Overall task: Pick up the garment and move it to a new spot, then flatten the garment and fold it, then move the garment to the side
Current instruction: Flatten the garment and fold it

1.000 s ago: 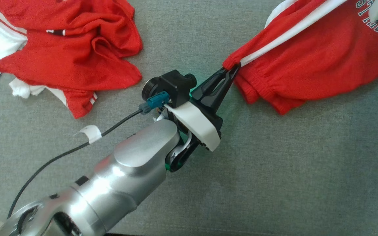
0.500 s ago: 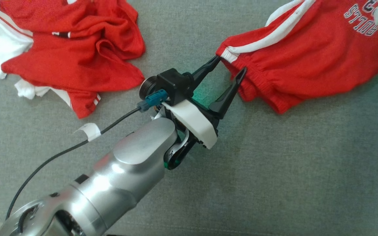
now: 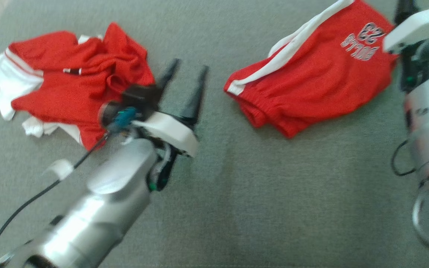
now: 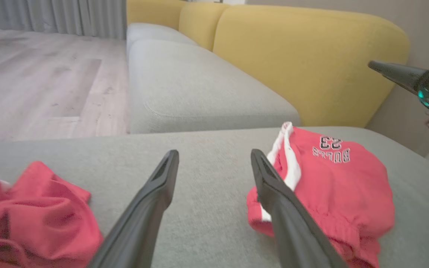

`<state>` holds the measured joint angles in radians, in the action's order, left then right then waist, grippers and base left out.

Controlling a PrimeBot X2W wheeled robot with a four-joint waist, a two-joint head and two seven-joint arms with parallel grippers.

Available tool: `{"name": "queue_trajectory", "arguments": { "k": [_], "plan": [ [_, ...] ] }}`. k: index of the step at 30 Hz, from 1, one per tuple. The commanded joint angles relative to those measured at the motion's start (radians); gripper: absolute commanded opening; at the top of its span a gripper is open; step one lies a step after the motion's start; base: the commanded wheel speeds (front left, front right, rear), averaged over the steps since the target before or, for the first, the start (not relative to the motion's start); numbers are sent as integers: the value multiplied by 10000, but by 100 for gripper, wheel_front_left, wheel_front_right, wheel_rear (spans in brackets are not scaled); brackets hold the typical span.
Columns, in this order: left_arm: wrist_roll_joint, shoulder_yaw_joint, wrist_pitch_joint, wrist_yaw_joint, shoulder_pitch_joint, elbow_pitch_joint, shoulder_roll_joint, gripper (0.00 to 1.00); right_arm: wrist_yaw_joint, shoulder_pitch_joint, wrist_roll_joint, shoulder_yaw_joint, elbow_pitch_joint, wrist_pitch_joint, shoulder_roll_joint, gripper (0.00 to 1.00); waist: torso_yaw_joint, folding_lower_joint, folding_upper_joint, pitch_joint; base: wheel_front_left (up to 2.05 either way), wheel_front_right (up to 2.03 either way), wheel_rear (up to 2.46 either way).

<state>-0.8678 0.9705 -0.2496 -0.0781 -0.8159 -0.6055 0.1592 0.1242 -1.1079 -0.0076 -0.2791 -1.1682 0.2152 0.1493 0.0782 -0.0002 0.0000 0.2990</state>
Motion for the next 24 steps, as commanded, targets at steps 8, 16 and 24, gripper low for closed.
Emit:
{"name": "queue_trajectory", "arguments": {
  "k": [8, 16, 24],
  "plan": [
    [2287, -2409, -121, -1497, 1304, 1991, 1168, 100, 65, 1927, 2848, 2120, 2898, 445, -741, 100, -816, 2, 0, -1391, 0, 0, 0],
    [3772, -4011, -121, -2184, 3418, 3509, 1479, 100, 65, 5476, 3840, 3018, 6418, 462, -789, 100, -1048, 2, 0, -1794, 0, 0, 0],
    [4422, -5498, -121, -1992, 5813, 4395, 1144, 100, 65, 8476, 3529, 3544, 8133, 464, -978, 100, -1265, 2, 0, -2004, 0, 0, 0]
  ]
}}
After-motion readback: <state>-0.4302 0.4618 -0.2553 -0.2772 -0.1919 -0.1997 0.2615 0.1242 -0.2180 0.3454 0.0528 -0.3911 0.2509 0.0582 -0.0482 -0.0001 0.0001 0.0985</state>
